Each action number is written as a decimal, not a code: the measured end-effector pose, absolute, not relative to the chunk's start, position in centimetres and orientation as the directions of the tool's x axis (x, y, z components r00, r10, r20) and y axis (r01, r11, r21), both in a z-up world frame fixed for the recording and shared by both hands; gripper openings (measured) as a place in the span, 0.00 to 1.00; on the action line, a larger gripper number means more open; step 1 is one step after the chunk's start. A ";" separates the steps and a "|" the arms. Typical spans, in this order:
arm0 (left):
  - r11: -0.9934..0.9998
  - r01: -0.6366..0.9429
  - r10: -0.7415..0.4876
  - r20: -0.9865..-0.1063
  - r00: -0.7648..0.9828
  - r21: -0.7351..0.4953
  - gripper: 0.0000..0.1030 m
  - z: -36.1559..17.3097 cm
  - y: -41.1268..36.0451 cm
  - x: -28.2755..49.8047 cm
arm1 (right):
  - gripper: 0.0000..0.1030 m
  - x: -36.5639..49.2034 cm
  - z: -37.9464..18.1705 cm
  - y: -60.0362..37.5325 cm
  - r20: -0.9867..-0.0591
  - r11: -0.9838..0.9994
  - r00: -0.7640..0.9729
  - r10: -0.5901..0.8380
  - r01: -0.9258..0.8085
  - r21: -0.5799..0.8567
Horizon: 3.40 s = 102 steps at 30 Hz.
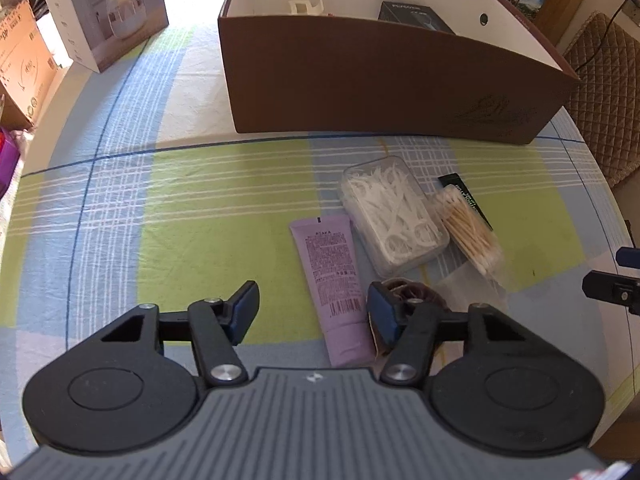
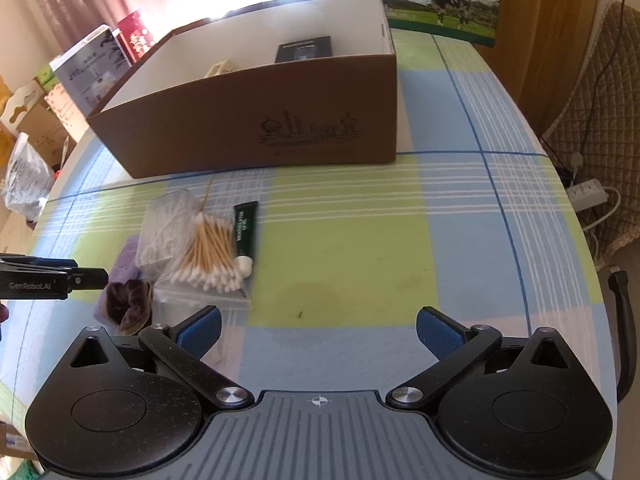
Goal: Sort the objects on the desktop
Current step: 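Grasp the lilac tube with the left tool while the right tool grasps the green lip gel tube, then carry the lilac tube and green lip gel tube over the brown box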
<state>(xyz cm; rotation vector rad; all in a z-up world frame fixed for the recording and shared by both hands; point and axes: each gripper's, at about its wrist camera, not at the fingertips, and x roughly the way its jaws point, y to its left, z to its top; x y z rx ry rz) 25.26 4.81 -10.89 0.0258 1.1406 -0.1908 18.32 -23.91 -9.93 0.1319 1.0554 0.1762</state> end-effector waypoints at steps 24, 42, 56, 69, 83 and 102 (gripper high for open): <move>0.988 0.136 -0.119 -0.901 0.416 -0.068 0.28 -13.2 9.0 27.7 | 0.85 22.4 -12.0 -21.1 -0.828 0.976 0.518 0.214 -0.135 0.168; 0.997 0.074 -0.039 -0.910 0.414 -0.010 0.29 -14.1 11.6 28.1 | 0.42 26.3 -15.1 -18.6 -0.821 0.955 0.491 0.291 -0.204 0.216; 0.997 0.081 -0.015 -0.899 0.437 0.022 0.31 -14.3 11.1 28.4 | 0.14 25.4 -15.7 -16.2 -0.829 0.937 0.513 0.220 -0.348 0.034; 0.986 0.163 -0.034 -0.909 0.415 0.037 0.28 -13.9 9.1 25.8 | 0.13 22.9 -15.3 -18.2 -0.837 0.947 0.503 0.216 -0.315 0.055; 0.981 0.196 -0.089 -0.883 0.460 0.003 0.28 -11.3 8.6 23.4 | 0.13 20.4 -13.3 -22.5 -0.826 0.967 0.508 0.243 -0.189 0.169; 0.968 0.247 -0.194 -0.780 0.595 -0.052 0.28 -3.4 6.3 24.7 | 0.13 21.3 -7.7 -21.3 -0.719 0.931 0.594 0.361 -0.281 0.234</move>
